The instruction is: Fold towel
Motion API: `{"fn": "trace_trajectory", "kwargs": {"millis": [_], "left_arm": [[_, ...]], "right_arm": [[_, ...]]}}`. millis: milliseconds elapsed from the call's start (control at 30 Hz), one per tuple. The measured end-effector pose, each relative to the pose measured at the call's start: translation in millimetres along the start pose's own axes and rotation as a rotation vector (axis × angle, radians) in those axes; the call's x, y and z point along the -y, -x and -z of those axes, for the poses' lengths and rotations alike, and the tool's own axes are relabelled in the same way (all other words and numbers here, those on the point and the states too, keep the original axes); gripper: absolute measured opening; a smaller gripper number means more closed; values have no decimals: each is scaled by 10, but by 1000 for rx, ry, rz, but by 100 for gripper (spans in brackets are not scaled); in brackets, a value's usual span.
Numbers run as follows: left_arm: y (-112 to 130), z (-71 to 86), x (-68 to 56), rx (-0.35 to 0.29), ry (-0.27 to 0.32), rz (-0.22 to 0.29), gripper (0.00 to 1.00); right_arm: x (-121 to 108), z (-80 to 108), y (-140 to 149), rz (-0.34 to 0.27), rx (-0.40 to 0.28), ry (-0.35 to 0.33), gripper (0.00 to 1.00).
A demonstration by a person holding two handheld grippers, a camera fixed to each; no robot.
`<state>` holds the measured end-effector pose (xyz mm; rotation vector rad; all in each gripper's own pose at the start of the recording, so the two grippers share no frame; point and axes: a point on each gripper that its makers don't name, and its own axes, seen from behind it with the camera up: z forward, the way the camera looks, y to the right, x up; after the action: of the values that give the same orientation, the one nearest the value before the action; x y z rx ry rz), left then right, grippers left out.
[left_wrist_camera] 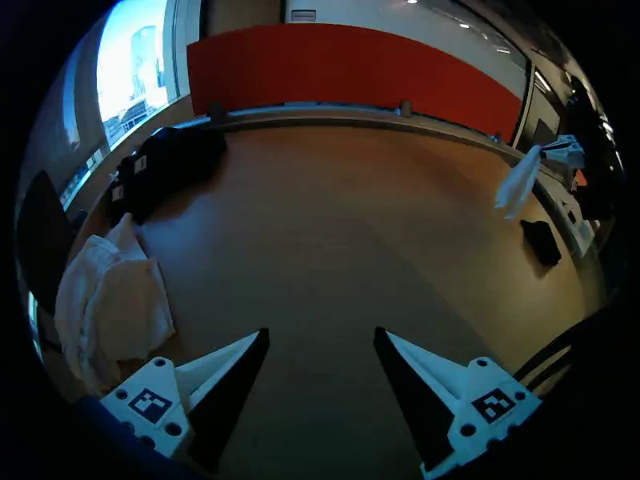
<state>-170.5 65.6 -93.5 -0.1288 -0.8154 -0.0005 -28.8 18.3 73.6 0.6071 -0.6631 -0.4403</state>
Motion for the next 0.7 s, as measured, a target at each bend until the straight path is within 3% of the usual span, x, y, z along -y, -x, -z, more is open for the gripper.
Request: {"fn": "trace_trajectory", "kwargs": {"millis": [700], "left_arm": [[-32, -21, -129, 11, -9, -10, 97]], "right_arm": [[-869, 271, 658, -45, 93, 94, 5]]}}
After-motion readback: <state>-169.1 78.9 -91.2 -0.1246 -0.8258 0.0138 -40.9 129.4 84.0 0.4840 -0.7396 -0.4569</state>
